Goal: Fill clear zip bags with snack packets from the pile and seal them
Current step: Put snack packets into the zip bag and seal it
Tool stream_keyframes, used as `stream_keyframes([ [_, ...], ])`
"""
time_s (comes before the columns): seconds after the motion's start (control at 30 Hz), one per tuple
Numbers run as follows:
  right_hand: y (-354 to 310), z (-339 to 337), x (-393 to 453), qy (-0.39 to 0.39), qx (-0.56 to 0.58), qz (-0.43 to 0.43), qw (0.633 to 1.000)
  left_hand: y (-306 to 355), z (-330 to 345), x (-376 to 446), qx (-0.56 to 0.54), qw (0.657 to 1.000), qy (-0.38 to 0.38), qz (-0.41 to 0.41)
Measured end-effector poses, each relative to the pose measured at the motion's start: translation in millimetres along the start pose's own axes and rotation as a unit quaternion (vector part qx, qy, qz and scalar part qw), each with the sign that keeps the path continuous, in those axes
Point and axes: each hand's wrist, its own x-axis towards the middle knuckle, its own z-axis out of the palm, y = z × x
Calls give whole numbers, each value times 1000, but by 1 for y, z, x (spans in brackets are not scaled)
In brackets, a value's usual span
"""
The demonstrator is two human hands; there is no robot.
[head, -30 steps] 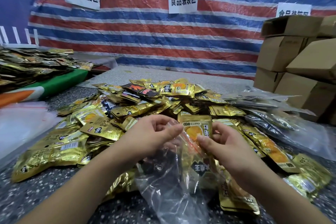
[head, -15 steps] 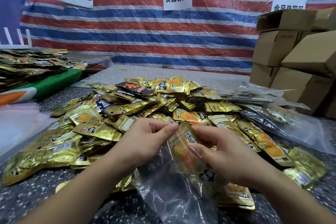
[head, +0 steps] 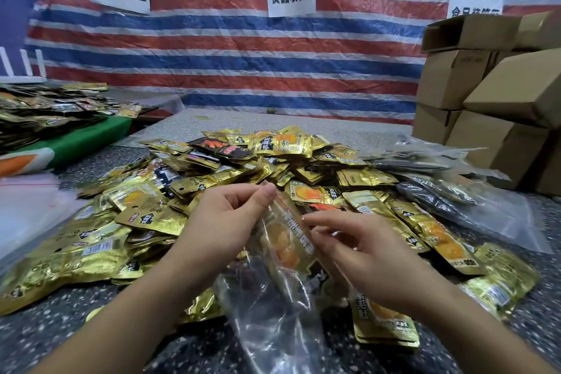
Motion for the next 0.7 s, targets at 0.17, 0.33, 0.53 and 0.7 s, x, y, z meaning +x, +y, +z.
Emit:
stream_keyframes([
  [0.17, -6, 9, -1, 32, -15, -53, 998, -1, 3, -2, 67, 997, -17, 18],
  [0.33, -4, 5, -1, -6, 42, 62, 997, 0, 2, -2, -31, 999, 27, 12],
  [0.53, -3, -13, 4, 24, 114, 120, 986, 4, -7, 3, -163, 985, 46, -20],
  [0.7, -2, -21, 6, 96, 188, 98, 972, 4, -2, 1, -130, 991, 6, -18],
])
